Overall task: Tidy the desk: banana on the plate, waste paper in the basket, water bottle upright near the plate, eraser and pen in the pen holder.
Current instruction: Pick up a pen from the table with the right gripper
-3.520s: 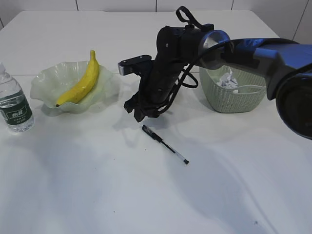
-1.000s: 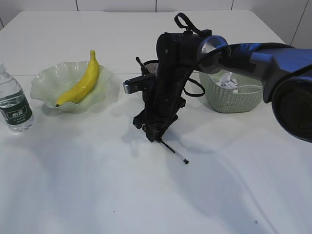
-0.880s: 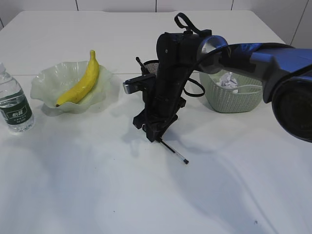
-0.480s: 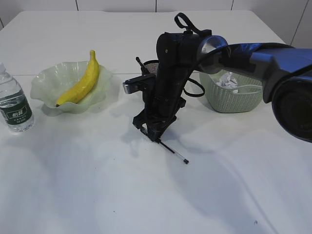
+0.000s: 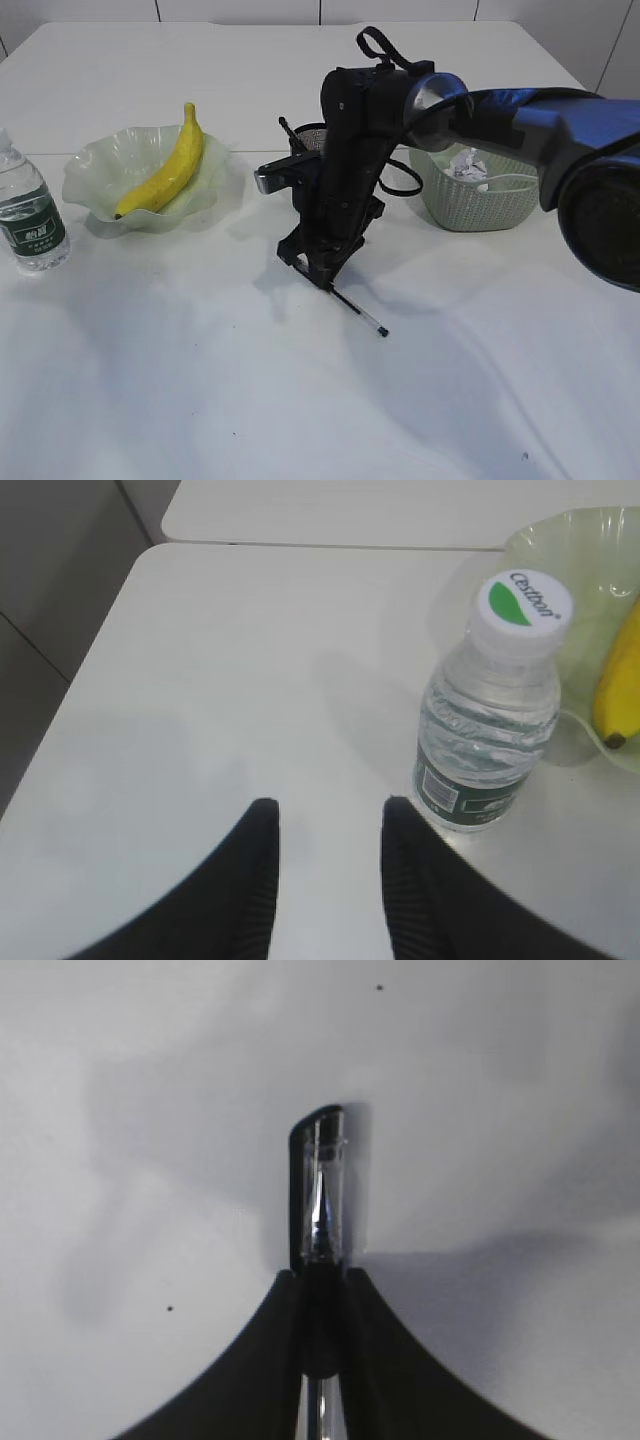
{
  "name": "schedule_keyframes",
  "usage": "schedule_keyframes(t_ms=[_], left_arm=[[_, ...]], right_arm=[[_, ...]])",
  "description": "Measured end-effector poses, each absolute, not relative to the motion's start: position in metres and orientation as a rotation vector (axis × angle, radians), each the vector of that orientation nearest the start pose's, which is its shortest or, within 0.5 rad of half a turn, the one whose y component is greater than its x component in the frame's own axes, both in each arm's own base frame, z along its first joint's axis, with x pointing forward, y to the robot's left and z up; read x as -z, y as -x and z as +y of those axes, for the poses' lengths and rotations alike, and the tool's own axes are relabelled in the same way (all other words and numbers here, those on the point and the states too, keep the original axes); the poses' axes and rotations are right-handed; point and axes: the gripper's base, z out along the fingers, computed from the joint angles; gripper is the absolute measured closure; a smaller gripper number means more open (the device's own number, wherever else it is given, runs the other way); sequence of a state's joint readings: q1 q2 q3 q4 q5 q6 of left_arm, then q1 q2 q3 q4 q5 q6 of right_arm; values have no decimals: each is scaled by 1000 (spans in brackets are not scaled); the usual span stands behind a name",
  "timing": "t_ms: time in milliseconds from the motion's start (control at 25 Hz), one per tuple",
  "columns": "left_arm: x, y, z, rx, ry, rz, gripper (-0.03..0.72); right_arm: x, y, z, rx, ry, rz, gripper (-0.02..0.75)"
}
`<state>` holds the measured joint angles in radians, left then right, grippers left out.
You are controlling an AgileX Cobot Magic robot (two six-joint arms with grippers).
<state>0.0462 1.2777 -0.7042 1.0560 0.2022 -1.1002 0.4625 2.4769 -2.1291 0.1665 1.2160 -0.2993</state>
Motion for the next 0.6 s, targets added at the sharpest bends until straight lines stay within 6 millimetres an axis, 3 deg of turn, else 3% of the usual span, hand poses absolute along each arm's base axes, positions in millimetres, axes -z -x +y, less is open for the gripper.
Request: schedule_keyframes(t_ms=[600], left_arm=[[-257,-261,28,-185,208,2143,452]], right_arm=[[-129,-444,238,-256,1064,2868,631]])
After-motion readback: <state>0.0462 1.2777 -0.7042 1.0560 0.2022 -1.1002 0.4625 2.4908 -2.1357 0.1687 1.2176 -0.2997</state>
